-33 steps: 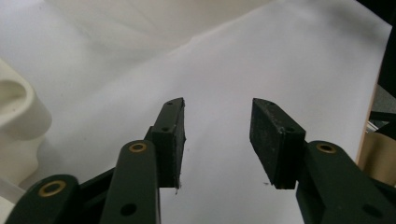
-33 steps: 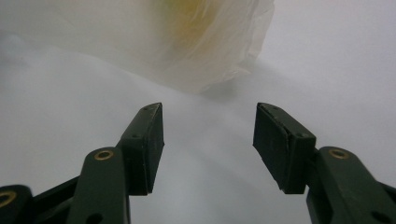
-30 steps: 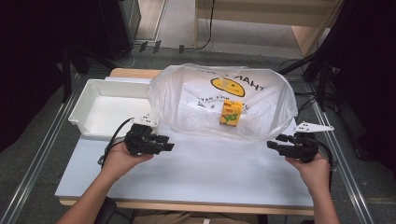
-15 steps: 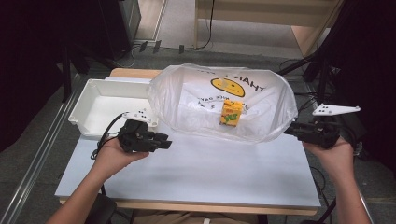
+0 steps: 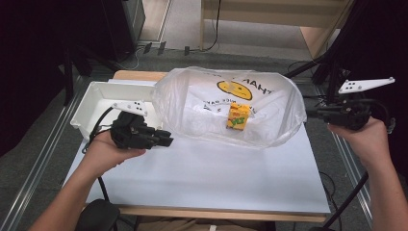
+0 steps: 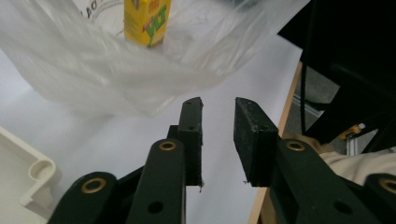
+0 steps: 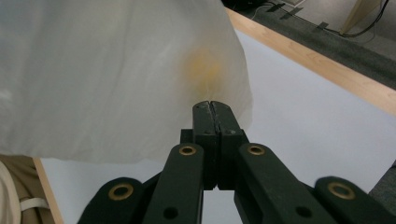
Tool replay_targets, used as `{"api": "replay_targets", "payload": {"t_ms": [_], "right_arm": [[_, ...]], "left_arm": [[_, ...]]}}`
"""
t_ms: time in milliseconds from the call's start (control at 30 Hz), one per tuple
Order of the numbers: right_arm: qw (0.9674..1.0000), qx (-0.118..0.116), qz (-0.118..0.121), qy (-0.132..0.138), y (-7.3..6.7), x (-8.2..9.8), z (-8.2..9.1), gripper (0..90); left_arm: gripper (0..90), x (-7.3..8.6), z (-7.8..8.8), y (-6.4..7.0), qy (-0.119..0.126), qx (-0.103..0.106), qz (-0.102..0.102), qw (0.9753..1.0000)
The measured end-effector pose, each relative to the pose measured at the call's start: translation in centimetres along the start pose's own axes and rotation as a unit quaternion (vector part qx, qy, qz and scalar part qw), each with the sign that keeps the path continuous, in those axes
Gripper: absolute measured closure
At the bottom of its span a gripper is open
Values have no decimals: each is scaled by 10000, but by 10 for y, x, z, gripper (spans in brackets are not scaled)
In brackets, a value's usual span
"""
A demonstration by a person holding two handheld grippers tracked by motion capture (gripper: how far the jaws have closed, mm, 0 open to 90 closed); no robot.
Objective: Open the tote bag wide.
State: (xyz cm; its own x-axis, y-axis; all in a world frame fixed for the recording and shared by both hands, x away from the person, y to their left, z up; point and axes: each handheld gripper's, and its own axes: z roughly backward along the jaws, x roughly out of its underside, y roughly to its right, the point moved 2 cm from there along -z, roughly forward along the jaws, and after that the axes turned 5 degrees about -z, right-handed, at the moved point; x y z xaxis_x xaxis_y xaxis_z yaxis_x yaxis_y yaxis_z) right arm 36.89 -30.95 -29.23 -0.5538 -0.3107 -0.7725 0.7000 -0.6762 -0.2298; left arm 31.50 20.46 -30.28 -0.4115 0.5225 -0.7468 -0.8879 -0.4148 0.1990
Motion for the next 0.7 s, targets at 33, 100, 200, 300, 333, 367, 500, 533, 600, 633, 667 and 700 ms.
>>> {"api": "replay_targets", "payload": {"t_ms": [33, 100, 200, 300, 333, 367, 500, 533, 600, 633, 667, 700], "right_arm": [[10000, 0, 32, 14, -2, -4, 2, 900], [10000, 5, 68, 22, -3, -9, 5, 900], [9998, -20, 200, 46, -10, -25, 12, 900], [9997, -47, 231, 50, -16, -37, 17, 900], [9997, -50, 249, 57, -19, -41, 19, 900], [9995, -69, 297, 83, -21, -45, 20, 900], [9989, -92, 438, 135, -35, -62, 27, 900], [9986, -92, 490, 149, -38, -66, 29, 900], [9981, -122, 571, 201, -45, -75, 32, 900], [9981, -122, 571, 201, -45, -75, 32, 900], [9976, -126, 649, 218, -53, -83, 34, 900], [9974, -127, 678, 229, -55, -86, 34, 900]], "left_arm": [[742, -4, 2, 0, 37, -19, -27, 10000], [749, -8, 5, 0, 20, -67, -56, 10000], [752, -24, 11, -3, 35, -161, -133, 9998], [769, -35, 13, -6, 38, -194, -143, 9997], [773, -38, 14, -7, 60, -180, -140, 9997], [784, -41, 15, -7, 73, -191, -152, 9997], [808, -56, 17, -10, 79, -235, -196, 9995], [816, -60, 16, -12, 83, -259, -170, 9995], [820, -68, 16, -16, 57, -320, -124, 9994], [821, -68, 16, -16, 57, -320, -124, 9994], [825, -76, 15, -18, 41, -358, -131, 9993], [826, -80, 14, -19, 22, -372, -155, 9992]]}}
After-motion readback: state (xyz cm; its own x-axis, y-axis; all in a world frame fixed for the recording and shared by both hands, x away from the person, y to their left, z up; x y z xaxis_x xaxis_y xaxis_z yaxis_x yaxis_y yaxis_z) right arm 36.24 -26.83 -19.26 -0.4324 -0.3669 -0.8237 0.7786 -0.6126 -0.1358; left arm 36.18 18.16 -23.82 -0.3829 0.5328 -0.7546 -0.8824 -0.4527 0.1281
